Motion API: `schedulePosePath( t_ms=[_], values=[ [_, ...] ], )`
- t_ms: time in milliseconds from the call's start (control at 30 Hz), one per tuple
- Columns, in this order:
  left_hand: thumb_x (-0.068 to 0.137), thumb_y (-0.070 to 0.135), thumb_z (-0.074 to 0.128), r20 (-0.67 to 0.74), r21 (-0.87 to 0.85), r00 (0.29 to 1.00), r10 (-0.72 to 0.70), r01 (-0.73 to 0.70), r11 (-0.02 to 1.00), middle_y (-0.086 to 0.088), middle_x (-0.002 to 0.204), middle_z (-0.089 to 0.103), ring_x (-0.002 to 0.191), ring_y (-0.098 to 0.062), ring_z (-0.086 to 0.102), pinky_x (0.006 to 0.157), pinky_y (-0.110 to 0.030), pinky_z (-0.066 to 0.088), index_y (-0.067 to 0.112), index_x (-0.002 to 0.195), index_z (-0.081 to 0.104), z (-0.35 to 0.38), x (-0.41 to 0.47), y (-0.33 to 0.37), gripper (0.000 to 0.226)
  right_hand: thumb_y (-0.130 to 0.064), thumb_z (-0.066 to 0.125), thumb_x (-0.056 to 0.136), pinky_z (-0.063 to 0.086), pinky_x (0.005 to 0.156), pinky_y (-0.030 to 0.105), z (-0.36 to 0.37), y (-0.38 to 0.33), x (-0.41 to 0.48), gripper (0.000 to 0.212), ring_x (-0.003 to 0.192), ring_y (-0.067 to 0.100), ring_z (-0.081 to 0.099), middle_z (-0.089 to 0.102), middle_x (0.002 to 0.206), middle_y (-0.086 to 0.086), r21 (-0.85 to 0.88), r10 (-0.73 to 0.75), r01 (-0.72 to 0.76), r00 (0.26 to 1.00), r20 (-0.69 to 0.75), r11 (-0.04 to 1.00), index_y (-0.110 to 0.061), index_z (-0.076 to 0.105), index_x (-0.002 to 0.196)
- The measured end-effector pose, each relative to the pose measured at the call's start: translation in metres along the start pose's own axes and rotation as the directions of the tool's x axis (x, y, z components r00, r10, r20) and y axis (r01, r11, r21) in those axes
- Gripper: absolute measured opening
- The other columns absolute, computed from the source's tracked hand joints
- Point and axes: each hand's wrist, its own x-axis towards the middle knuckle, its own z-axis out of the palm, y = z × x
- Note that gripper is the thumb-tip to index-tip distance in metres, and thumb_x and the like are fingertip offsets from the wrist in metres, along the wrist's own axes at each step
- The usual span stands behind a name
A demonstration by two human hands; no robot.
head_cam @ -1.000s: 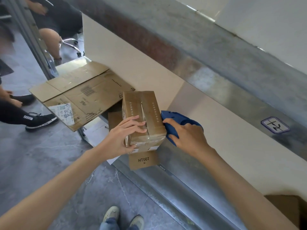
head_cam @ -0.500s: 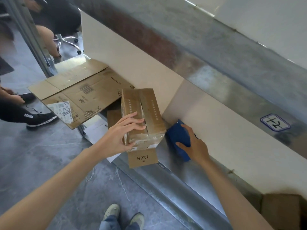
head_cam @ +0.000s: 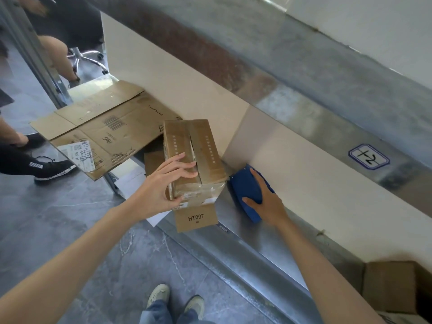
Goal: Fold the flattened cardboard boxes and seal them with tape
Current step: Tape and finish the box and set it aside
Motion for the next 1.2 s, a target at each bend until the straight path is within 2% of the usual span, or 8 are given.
schedulePosePath(
  t_ms=[167, 333, 500, 600, 767, 933, 1100, 1200],
  values=[
    [0.074, 0.000, 0.081, 0.001, 0.004, 1.000, -0.009, 0.009, 1.000, 0.011, 0.147, 0.050, 0.151, -0.014, 0.022, 0.121, -0.023, 0.020, 0.019, 0.128, 0.063, 0.000, -0.001, 0.004, 0.060, -0.053, 0.060, 0.092, 0.033, 0.059, 0.012, -0.006, 0.011, 0.000, 0.086, 0.093, 0.028, 0.066, 0.052, 0.145, -0.007, -0.041, -0.030, 0.029, 0.999, -0.023, 0.999, -0.078, -0.011, 0.131],
    [0.074, -0.001, 0.080, -0.001, 0.011, 1.000, -0.014, 0.014, 1.000, 0.011, 0.147, 0.050, 0.151, -0.014, 0.021, 0.121, -0.021, 0.018, 0.019, 0.128, 0.063, 0.001, 0.000, 0.004, 0.060, -0.048, 0.064, 0.092, 0.033, 0.064, 0.010, 0.000, 0.015, -0.002, 0.082, 0.105, 0.029, 0.064, 0.049, 0.147, -0.004, 0.041, -0.023, 0.024, 0.999, -0.034, 0.999, -0.067, 0.004, 0.143],
    [0.074, -0.001, 0.080, 0.001, 0.021, 1.000, -0.013, 0.013, 1.000, 0.015, 0.147, 0.048, 0.151, -0.013, 0.022, 0.121, -0.022, 0.019, 0.022, 0.128, 0.063, 0.002, 0.000, 0.002, 0.061, -0.039, 0.062, 0.093, 0.036, 0.059, 0.016, 0.001, 0.015, -0.004, 0.071, 0.067, 0.004, 0.062, 0.065, 0.123, 0.000, 0.050, -0.013, 0.016, 0.997, -0.072, 0.999, -0.056, 0.016, 0.144],
    [0.073, -0.001, 0.080, 0.000, 0.027, 1.000, -0.013, 0.013, 1.000, 0.016, 0.147, 0.048, 0.151, -0.014, 0.022, 0.121, -0.022, 0.019, 0.023, 0.128, 0.062, 0.002, 0.000, 0.001, 0.062, -0.034, 0.064, 0.092, 0.041, 0.081, 0.026, 0.003, 0.013, -0.005, 0.072, 0.109, 0.019, 0.058, 0.056, 0.131, 0.000, 0.057, -0.021, 0.028, 0.994, -0.111, 0.998, -0.053, 0.020, 0.146],
    [0.074, 0.005, 0.079, 0.005, 0.091, 1.000, -0.003, 0.002, 0.996, 0.022, 0.148, 0.045, 0.152, -0.014, 0.018, 0.121, -0.023, 0.019, 0.030, 0.131, 0.058, 0.003, 0.001, 0.000, 0.066, -0.042, 0.069, 0.089, 0.039, 0.070, 0.030, 0.001, 0.010, -0.009, 0.079, 0.092, 0.023, 0.050, 0.042, 0.102, -0.001, -0.076, -0.050, 0.038, 0.986, -0.156, 0.996, -0.047, 0.022, 0.152],
    [0.071, 0.026, 0.082, -0.027, 0.246, 1.000, -0.004, 0.010, 0.969, 0.028, 0.146, 0.044, 0.148, -0.014, 0.023, 0.113, -0.049, 0.034, 0.035, 0.129, 0.057, 0.004, 0.005, 0.007, 0.064, -0.048, 0.070, 0.086, 0.046, 0.067, 0.033, -0.011, 0.002, -0.014, 0.077, 0.100, 0.022, 0.049, 0.041, 0.106, -0.001, -0.135, -0.035, 0.007, 0.977, -0.209, 0.991, -0.039, 0.031, 0.151],
    [0.078, 0.050, 0.071, -0.077, 0.214, 0.997, 0.010, 0.006, 0.977, 0.027, 0.144, 0.048, 0.145, -0.008, 0.026, 0.113, -0.014, 0.019, 0.036, 0.127, 0.060, 0.004, 0.007, 0.012, 0.052, -0.053, 0.071, 0.084, 0.047, 0.081, 0.032, -0.025, -0.030, -0.018, 0.073, 0.116, 0.013, 0.043, 0.041, 0.126, -0.008, -0.087, -0.208, 0.193, 0.951, -0.228, 0.977, -0.040, 0.037, 0.146],
    [0.081, 0.058, 0.069, -0.076, 0.222, 0.997, 0.015, 0.002, 0.975, 0.022, 0.149, 0.044, 0.146, -0.013, 0.028, 0.116, -0.029, 0.026, 0.034, 0.127, 0.061, 0.005, 0.004, 0.013, 0.053, -0.059, 0.069, 0.081, 0.041, 0.098, 0.029, -0.026, -0.064, -0.016, 0.074, 0.127, 0.007, 0.038, 0.038, 0.138, -0.017, -0.018, -0.375, 0.377, 0.914, -0.157, 0.926, -0.042, 0.038, 0.145]
  ],
)
